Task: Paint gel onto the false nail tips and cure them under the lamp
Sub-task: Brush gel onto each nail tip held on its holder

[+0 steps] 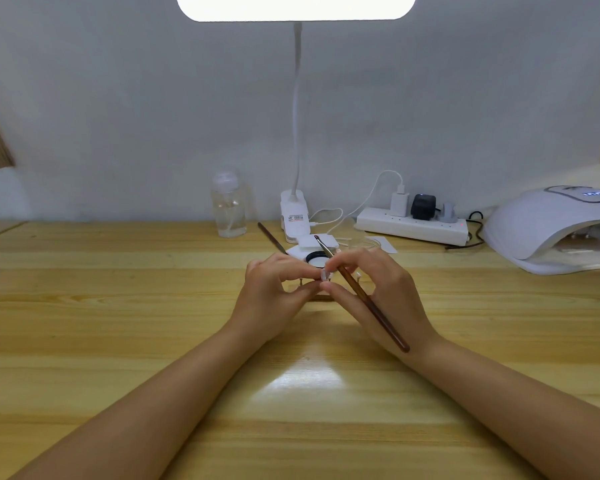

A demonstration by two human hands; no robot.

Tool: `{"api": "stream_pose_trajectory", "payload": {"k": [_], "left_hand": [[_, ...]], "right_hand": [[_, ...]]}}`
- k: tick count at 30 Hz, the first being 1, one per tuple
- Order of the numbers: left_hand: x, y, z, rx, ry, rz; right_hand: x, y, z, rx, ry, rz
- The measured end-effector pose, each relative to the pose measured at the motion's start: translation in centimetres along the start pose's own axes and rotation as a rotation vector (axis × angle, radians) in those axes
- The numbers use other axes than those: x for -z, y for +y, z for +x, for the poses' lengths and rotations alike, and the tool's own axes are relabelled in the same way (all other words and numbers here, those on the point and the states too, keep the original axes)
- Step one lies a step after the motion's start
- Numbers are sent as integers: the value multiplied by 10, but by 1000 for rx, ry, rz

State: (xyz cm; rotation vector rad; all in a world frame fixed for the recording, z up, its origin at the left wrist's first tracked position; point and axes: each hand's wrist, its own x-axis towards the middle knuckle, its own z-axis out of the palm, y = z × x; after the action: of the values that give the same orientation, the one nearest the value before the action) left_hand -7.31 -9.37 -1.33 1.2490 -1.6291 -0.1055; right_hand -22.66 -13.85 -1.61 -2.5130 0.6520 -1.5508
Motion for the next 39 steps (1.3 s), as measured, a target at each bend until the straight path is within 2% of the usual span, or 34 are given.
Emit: {"api": "stream_pose_trajectory", "payload": {"k": [8,11,13,17,29,32,39], "left_hand": [[-1,2,0,-18,11,50],[-2,-4,1,90,23,172],[-3,-8,1,198,-28,253],[-3,-14,2,330,-114,236],[-3,-16,2,324,-109,223],[-2,-16,2,329,-108,220],[-3,-16,2,363,-109,232]], "right_hand": [[5,7,3,-77,21,-3],[10,15,4,-135,-19,-62],[11,18,3,-139,-47,-96],[9,19,3,-123,-107,-172],[10,27,4,-165,-169,-231],[15,32,4,-188,-230,-183],[20,28,3,-206,-206,-59]]}}
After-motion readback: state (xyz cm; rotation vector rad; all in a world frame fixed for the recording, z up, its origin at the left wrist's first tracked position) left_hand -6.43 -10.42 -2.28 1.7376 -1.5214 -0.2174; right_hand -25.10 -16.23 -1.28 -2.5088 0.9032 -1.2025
